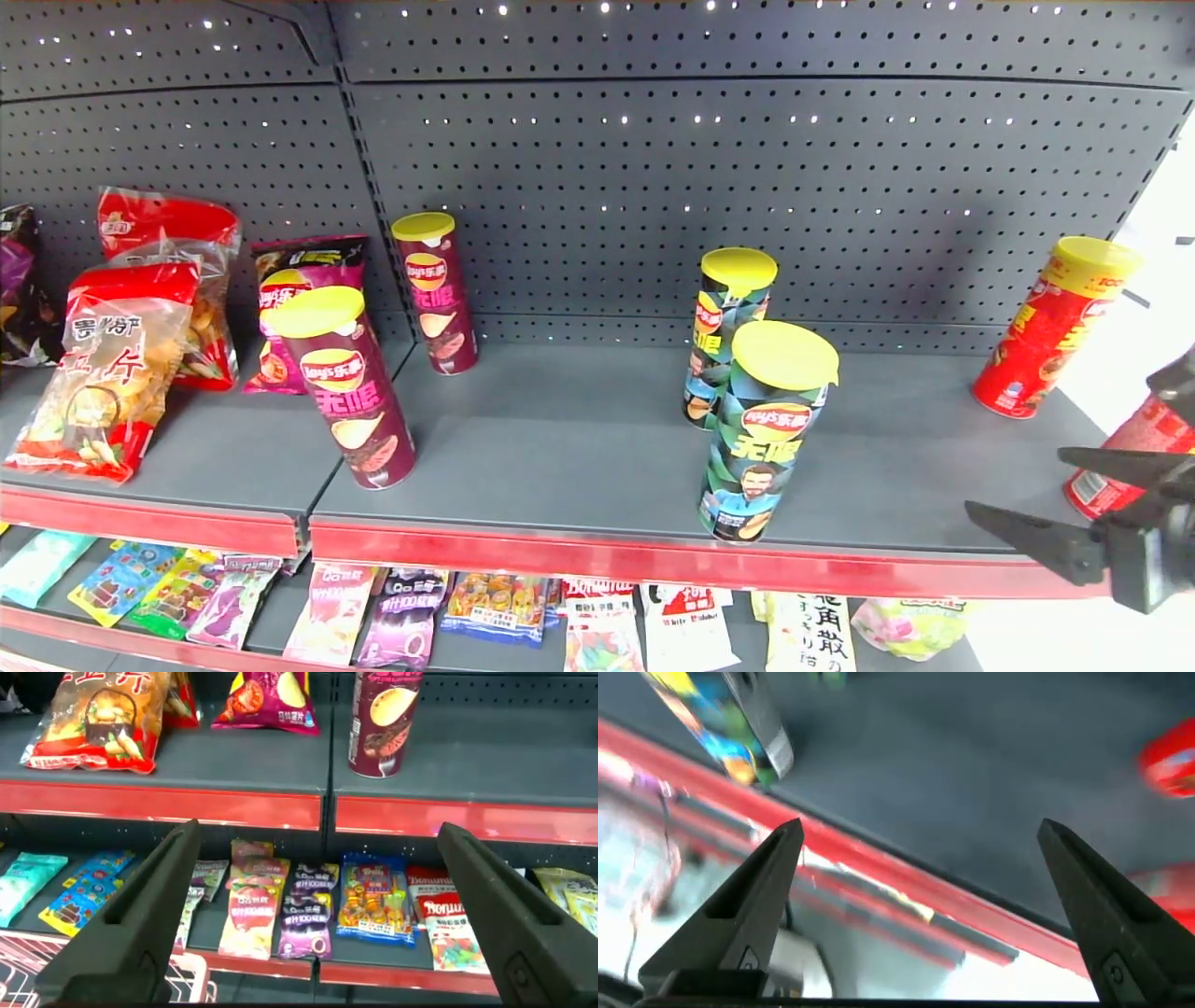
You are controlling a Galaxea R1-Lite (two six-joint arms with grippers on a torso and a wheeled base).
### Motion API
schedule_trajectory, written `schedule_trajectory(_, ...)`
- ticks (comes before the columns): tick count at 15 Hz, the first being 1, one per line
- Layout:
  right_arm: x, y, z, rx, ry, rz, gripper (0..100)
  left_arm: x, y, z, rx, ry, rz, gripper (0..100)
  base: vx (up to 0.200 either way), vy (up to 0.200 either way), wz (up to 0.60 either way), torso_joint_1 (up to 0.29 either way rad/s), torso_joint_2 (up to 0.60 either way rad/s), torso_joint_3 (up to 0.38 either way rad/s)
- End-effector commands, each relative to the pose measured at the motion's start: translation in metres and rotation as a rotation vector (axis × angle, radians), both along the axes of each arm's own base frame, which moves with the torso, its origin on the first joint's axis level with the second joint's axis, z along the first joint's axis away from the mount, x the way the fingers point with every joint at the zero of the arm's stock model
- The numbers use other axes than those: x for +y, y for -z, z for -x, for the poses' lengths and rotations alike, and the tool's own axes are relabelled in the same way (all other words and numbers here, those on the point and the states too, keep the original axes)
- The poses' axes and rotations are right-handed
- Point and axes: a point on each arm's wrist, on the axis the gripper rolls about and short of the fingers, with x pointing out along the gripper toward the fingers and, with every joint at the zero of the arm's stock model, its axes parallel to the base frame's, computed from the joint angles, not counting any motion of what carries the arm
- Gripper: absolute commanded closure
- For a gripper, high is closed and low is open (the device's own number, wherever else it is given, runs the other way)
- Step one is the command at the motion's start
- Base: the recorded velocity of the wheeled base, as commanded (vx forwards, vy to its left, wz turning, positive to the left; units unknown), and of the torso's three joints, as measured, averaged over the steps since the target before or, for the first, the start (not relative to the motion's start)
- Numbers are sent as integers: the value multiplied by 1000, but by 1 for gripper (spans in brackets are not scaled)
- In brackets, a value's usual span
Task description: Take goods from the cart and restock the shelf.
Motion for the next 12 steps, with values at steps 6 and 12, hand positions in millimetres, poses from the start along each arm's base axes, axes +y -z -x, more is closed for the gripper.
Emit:
schedule_trajectory(6,48,36,-61,228,-99,125,0,0,0,0,-2,0,-2,0,0,0,0,0,0,0)
schedule_trajectory(12,62,51,-92,237,-74,160,0,0,0,0,-2,-2,-2,0,0,0,0,0,0,0)
